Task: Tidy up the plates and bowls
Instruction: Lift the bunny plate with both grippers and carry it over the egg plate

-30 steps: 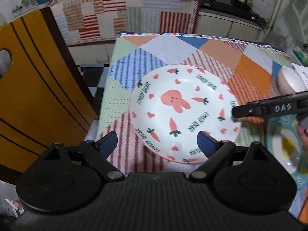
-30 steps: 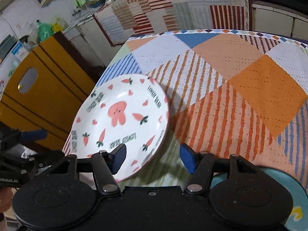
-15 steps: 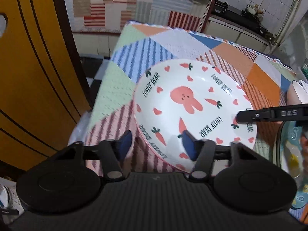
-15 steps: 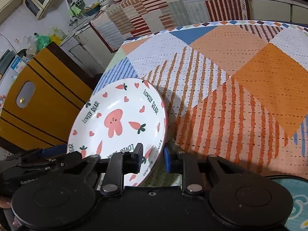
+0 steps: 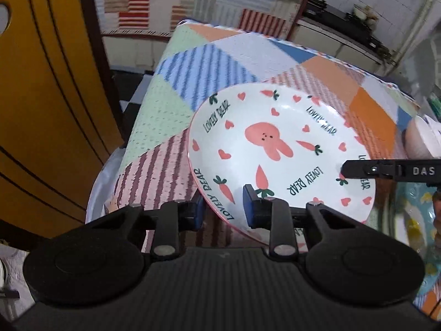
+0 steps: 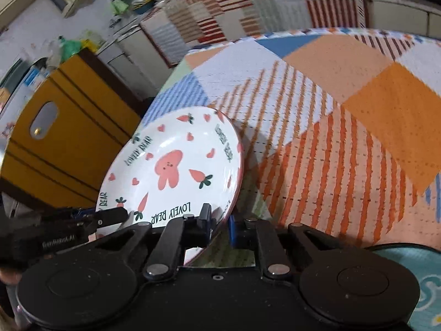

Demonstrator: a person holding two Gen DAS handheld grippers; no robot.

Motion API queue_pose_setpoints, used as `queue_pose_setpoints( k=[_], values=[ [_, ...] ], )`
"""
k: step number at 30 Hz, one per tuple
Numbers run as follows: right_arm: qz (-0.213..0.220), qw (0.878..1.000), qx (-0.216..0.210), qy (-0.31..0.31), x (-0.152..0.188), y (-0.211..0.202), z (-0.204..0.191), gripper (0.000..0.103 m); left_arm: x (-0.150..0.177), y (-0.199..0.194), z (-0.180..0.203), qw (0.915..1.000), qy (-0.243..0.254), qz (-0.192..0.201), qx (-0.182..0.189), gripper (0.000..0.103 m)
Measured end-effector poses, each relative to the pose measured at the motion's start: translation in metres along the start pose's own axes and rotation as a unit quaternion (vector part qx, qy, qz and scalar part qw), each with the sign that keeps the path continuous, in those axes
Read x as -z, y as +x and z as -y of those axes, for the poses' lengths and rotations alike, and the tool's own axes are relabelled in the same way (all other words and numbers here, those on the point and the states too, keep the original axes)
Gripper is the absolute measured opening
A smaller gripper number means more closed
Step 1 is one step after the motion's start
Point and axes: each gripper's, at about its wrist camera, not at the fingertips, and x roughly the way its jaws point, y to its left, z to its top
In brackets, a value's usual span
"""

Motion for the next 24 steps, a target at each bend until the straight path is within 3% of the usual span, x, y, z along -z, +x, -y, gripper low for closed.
queue_pose_setpoints(
  k=[4, 10, 19, 24],
  values=[
    [-0.004, 1.0, 0.002, -0.023, 0.004, -0.015, -0.003, 0.018, 0.002, -0.017, 0.014, 0.9998, 0.016, 0.002, -0.006, 0.027],
    [0.027, 0.998, -0.005, -0.048, 0.018, -0.056, -0.008, 0.02, -0.004, -0.055, 0.043, 0.9987, 0.045, 0.021, -0.012, 0.027],
    [0.091, 0.993, 0.0, -0.074, 0.035, -0.139, -0.013, 0.021, -0.003, -0.113, 0.091, 0.995, 0.082, 0.052, 0.021, 0.027],
    [0.103, 0.992, 0.018, -0.073, 0.047, -0.175, -0.01, 0.021, 0.004, -0.125, 0.119, 0.9936, 0.096, 0.038, 0.046, 0.027]
  ],
)
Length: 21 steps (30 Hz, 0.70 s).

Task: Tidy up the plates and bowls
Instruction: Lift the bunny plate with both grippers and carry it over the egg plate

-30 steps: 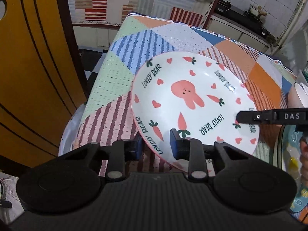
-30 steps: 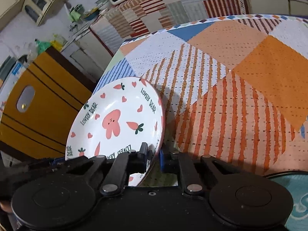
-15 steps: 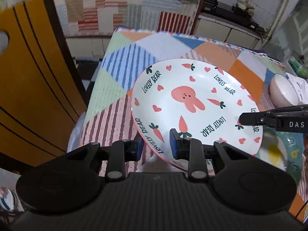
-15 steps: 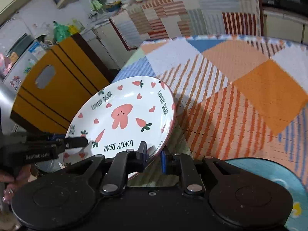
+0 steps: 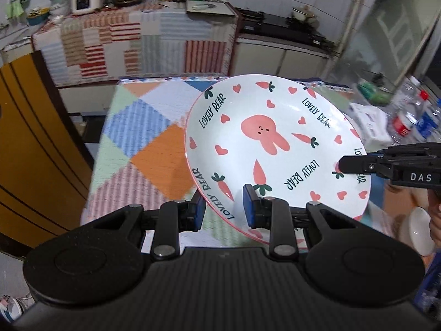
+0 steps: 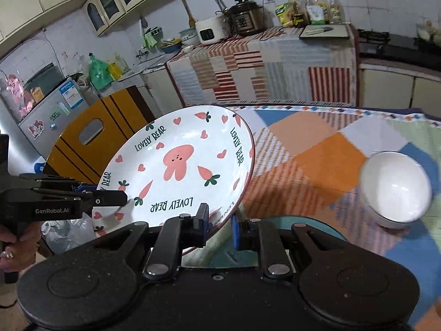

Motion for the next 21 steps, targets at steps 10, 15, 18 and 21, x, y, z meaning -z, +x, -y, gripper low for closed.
queue_pose_setpoints(
  k=[10, 15, 18, 21],
  values=[
    [-0.02, 0.997, 0.051, 0.045, 0.05, -0.041, 0.036, 0.021, -0.003, -0.001, -0.001, 0.9965, 0.019, -0.065, 0.048, 0.027],
    [-0.04, 0.994, 0.065, 0.08, 0.075, -0.04, 0.052, 0.021, 0.009, 0.014, 0.011, 0.994, 0.033, -0.091, 0.051, 0.027],
    [-0.052, 0.991, 0.073, 0.096, 0.085, -0.039, 0.059, 0.021, 0.012, 0.022, 0.018, 0.992, 0.039, -0.105, 0.057, 0.027],
    [-0.064, 0.989, 0.077, 0.104, 0.091, -0.038, 0.064, 0.022, 0.015, 0.028, 0.023, 0.9907, 0.038, -0.116, 0.061, 0.027]
  ],
)
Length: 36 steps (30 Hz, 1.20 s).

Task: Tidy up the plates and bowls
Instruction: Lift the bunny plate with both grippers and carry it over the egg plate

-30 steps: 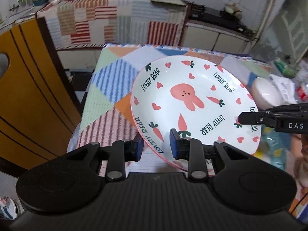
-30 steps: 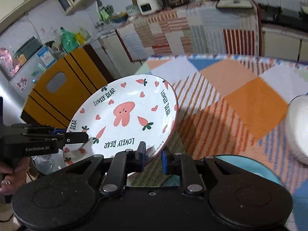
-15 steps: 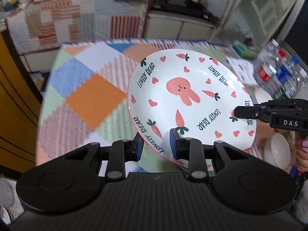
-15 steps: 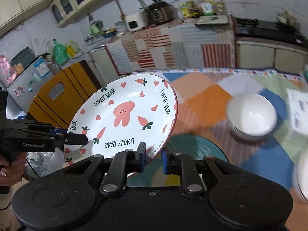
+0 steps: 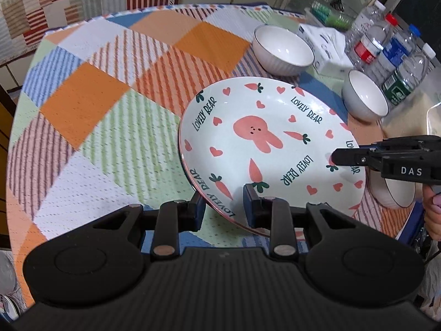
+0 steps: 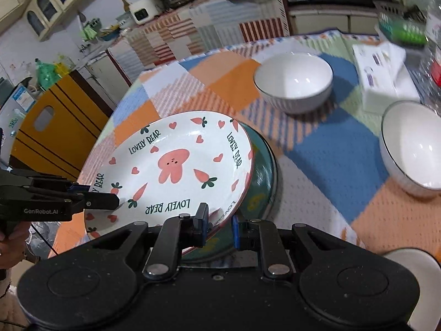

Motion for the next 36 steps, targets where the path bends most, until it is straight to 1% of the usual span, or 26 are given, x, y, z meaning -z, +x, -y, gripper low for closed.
queue_pose_setpoints(
  k=[7, 14, 21, 24, 28, 30, 32, 36],
  values=[
    [-0.031, 0.999, 0.024, -0.008, 0.002, 0.006, 0.007, 0.022, 0.004, 0.011, 0.007, 0.9998, -0.013, -0.017, -0.001, 0.027],
    [-0.034, 0.998, 0.042, -0.007, 0.003, 0.005, 0.003, 0.023, 0.005, 0.013, 0.006, 0.9995, -0.017, -0.026, -0.006, 0.027],
    [-0.038, 0.994, 0.091, -0.047, -0.002, 0.004, -0.017, 0.027, 0.002, 0.015, 0.005, 0.9987, -0.029, -0.041, -0.008, 0.028],
    [-0.043, 0.991, 0.112, -0.06, -0.004, 0.008, -0.023, 0.028, 0.002, 0.017, 0.005, 0.9981, -0.036, -0.047, -0.016, 0.028],
    [-0.045, 0.988, 0.133, -0.07, -0.002, 0.016, -0.027, 0.028, 0.003, 0.022, 0.004, 0.9963, -0.047, -0.071, -0.015, 0.028],
    [-0.045, 0.986, 0.148, -0.069, 0.0, 0.021, -0.028, 0.028, 0.004, 0.024, 0.005, 0.9956, -0.054, -0.071, -0.029, 0.028],
    [-0.048, 0.985, 0.152, -0.064, 0.001, 0.025, -0.029, 0.028, 0.007, 0.022, 0.013, 0.9957, -0.042, -0.063, -0.054, 0.028],
    [-0.048, 0.984, 0.157, -0.074, 0.003, 0.026, -0.032, 0.028, 0.006, 0.021, 0.016, 0.9948, -0.048, -0.065, -0.062, 0.028]
  ],
)
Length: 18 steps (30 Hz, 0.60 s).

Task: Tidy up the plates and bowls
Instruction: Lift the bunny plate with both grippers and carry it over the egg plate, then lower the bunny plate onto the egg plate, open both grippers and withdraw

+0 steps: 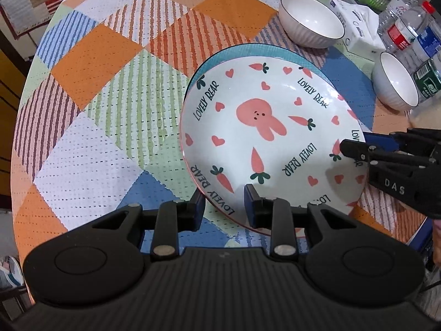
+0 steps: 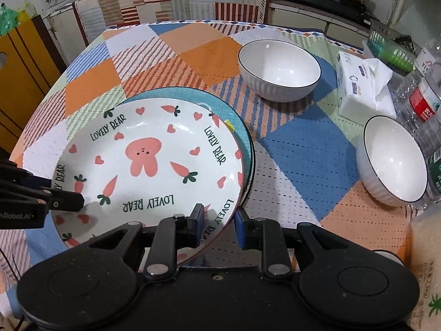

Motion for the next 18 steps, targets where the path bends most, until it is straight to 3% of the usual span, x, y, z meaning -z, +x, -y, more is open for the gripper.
queue_pose_setpoints(
  k=[10, 18],
  values=[
    [0.04, 0.995, 0.063, -0.07, 0.008, 0.002, -0.021, 0.031, 0.005, 0.002, 0.011, 0.9992, -0.023, 0.016, -0.03, 0.029],
    [0.063, 0.996, 0.041, -0.052, 0.014, -0.007, -0.011, 0.03, 0.008, -0.002, 0.019, 0.997, -0.023, 0.029, -0.068, 0.029]
  ],
)
